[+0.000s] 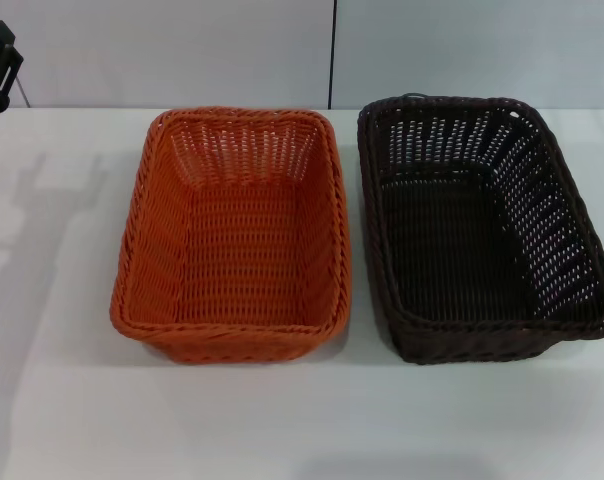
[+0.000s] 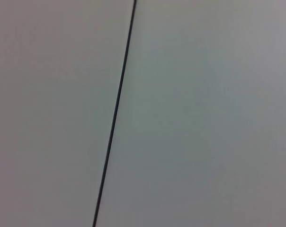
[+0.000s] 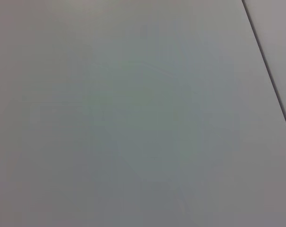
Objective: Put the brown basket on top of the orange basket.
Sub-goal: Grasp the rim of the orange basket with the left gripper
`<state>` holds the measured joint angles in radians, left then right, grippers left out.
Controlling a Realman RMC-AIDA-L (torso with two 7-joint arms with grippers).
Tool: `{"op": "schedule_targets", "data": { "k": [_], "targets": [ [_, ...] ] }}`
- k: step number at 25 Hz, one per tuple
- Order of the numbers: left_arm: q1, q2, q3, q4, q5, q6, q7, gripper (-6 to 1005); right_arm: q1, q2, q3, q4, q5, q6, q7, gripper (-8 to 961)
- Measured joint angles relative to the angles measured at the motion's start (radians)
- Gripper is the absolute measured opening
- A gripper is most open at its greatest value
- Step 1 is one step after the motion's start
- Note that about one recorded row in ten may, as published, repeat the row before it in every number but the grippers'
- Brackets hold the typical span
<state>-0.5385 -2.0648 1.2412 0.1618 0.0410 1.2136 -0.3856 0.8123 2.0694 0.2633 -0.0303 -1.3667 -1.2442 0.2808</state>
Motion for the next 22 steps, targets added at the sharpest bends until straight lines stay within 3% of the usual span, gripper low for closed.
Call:
{"op": "schedule_targets", "data": {
  "k": [3,6,9,10,11,14,15,16,17,19,20,21,22],
  "targets": [
    [0.001,0.006,0.015,0.023,0.004,-0.016,-0.015,814,-0.007,0.002,0.001,0.001,0.000,-0.010,0.000,617],
    [0.013,0.017,0.046,0.116,0.014,-0.098,-0.041,813,-0.010,0.002,0.001,0.002,0.000,-0.017,0.000,618],
    [0.017,0.048,0.075,0.232,0.080,-0.273,-0.137,812,-0.013,0.003,0.001,0.003,0.000,-0.017,0.000,618],
    [0.009,0.076,0.083,0.303,0.165,-0.393,-0.254,812,-0.016,0.003,0.001,0.005,0.000,-0.017,0.000,618],
    [0.009,0.076,0.083,0.303,0.165,-0.393,-0.254,812,-0.016,0.003,0.001,0.005,0.000,-0.017,0.000,618],
    [-0.001,0.120,0.095,0.404,0.340,-0.540,-0.480,812,-0.022,0.004,0.001,0.006,0.000,-0.017,0.000,618],
    [-0.005,0.149,0.112,0.475,0.501,-0.601,-0.672,812,-0.027,0.004,0.000,0.008,0.000,-0.018,0.000,618],
    [-0.005,0.149,0.112,0.475,0.501,-0.601,-0.672,812,-0.027,0.004,0.000,0.008,0.000,-0.018,0.000,618],
    [-0.009,0.163,0.119,0.506,0.582,-0.622,-0.766,812,-0.030,0.004,0.001,0.008,0.000,-0.018,0.000,618],
    [-0.014,0.184,0.120,0.563,0.765,-0.641,-0.970,811,-0.034,0.004,0.001,0.009,0.000,-0.018,0.000,618],
    [-0.017,0.200,0.117,0.624,0.972,-0.639,-1.187,811,-0.036,0.005,0.001,0.009,0.000,-0.018,0.000,618],
    [-0.017,0.200,0.117,0.624,0.972,-0.639,-1.187,811,-0.039,0.004,0.001,0.009,0.000,-0.018,0.001,618],
    [-0.018,0.206,0.114,0.657,1.082,-0.629,-1.299,811,-0.043,0.005,0.001,0.009,0.000,-0.018,0.001,618]
  ]
}}
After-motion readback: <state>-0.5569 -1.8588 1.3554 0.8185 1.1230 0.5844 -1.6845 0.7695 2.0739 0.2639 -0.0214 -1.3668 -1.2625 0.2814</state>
